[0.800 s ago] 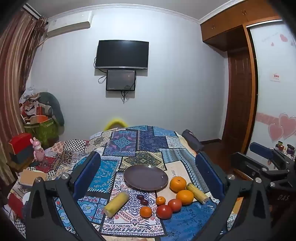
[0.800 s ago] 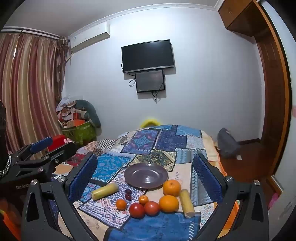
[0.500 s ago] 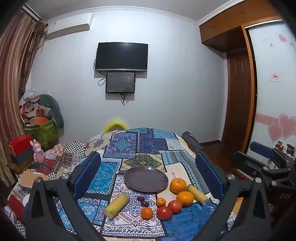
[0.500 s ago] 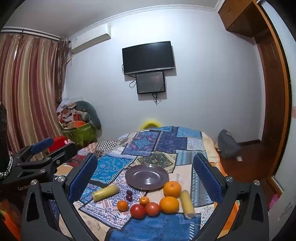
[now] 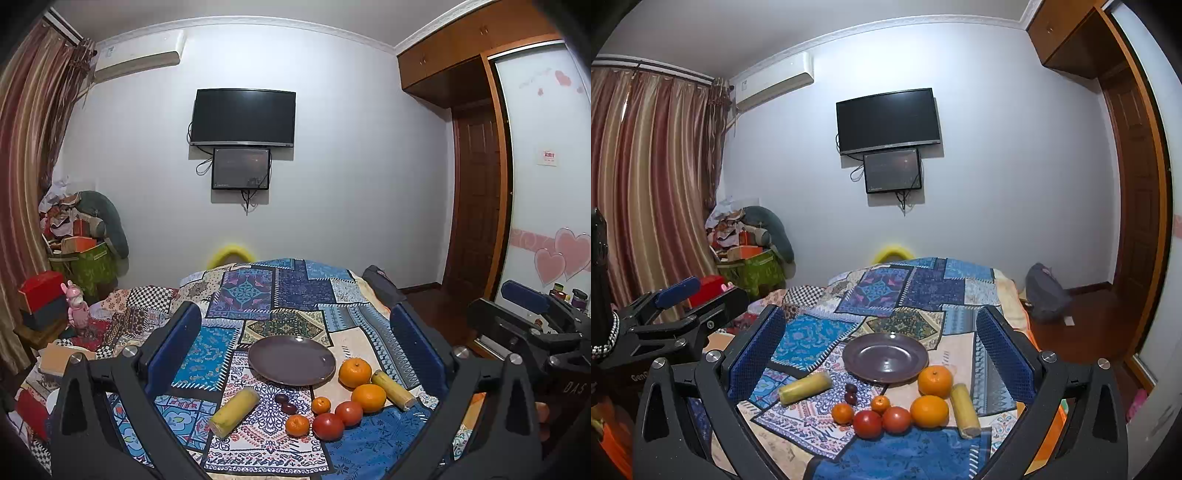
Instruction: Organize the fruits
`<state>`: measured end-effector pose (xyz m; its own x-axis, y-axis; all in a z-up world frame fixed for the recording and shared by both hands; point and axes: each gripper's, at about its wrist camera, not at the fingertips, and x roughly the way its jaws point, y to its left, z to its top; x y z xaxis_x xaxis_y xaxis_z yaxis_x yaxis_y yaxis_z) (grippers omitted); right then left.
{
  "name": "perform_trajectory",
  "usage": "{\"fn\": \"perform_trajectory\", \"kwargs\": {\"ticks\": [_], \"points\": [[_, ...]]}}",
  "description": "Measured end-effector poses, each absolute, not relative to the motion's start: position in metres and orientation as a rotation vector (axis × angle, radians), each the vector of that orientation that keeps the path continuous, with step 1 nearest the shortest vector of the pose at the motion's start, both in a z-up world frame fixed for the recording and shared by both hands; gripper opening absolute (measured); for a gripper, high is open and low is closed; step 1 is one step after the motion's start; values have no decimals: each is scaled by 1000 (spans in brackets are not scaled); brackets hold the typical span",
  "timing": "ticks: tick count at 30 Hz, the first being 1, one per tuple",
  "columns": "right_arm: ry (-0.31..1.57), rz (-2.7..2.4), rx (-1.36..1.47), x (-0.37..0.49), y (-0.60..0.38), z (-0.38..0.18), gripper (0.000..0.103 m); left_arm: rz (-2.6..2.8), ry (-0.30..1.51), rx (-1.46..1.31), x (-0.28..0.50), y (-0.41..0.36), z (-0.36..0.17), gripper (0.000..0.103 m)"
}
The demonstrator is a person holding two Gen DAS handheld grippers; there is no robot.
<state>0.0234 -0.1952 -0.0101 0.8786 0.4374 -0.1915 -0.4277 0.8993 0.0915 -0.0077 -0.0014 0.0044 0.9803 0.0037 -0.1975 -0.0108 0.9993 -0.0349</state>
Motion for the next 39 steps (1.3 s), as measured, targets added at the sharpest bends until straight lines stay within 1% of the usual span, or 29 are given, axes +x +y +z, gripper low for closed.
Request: {"fn": "perform_trajectory", "kwargs": {"ticks": [39], "points": [[192,454,42,22,-193,-7,103,3,181,-37,-11,-1,7,103]]}}
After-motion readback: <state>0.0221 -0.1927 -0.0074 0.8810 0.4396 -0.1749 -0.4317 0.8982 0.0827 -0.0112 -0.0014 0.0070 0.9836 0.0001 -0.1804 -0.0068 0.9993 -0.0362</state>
